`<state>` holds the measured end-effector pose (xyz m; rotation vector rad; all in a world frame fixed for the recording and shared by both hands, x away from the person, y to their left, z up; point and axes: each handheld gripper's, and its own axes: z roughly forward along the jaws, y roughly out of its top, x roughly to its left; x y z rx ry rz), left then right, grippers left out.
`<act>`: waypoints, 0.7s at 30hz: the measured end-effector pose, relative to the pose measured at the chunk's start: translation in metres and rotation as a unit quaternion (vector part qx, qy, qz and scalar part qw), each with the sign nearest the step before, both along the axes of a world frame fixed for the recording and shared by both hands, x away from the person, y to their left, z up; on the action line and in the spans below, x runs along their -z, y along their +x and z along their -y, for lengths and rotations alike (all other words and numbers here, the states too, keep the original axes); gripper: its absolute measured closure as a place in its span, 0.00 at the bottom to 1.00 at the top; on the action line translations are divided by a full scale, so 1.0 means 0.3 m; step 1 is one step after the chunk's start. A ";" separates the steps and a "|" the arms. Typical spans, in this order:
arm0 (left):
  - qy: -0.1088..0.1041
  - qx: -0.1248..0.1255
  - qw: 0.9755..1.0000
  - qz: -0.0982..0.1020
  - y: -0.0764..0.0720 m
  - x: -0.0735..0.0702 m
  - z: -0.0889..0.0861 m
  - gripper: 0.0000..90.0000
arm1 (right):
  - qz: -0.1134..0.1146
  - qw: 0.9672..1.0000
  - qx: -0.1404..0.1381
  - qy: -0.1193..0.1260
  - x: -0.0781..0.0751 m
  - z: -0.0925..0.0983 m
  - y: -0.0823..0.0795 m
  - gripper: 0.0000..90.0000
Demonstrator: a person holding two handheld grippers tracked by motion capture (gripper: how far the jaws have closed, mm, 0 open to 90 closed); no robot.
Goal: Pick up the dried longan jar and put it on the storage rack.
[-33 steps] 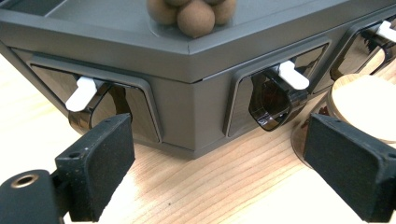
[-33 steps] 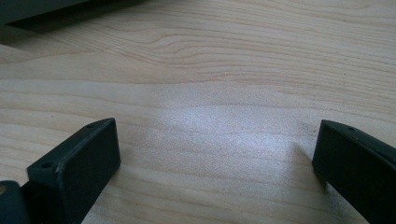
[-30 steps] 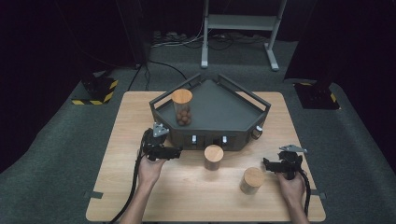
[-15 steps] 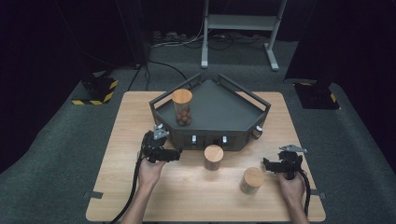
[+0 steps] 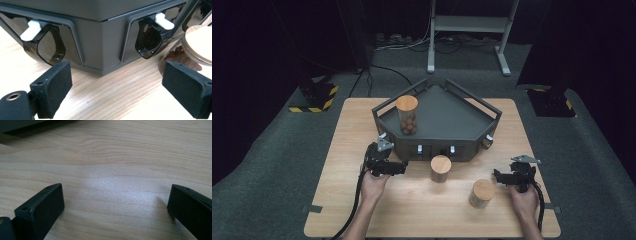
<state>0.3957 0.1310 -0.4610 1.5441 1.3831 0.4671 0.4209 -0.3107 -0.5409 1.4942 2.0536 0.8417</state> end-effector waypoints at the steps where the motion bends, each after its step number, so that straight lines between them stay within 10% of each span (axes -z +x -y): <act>1: 0.000 0.000 1.000 0.000 0.000 0.001 0.000 0.10 | 0.000 1.000 0.000 0.000 0.000 0.000 0.000 0.00; 21: 0.018 -0.004 1.000 -0.010 -0.005 0.077 0.000 0.10 | 0.000 1.000 0.000 0.000 0.000 0.000 0.000 0.00</act>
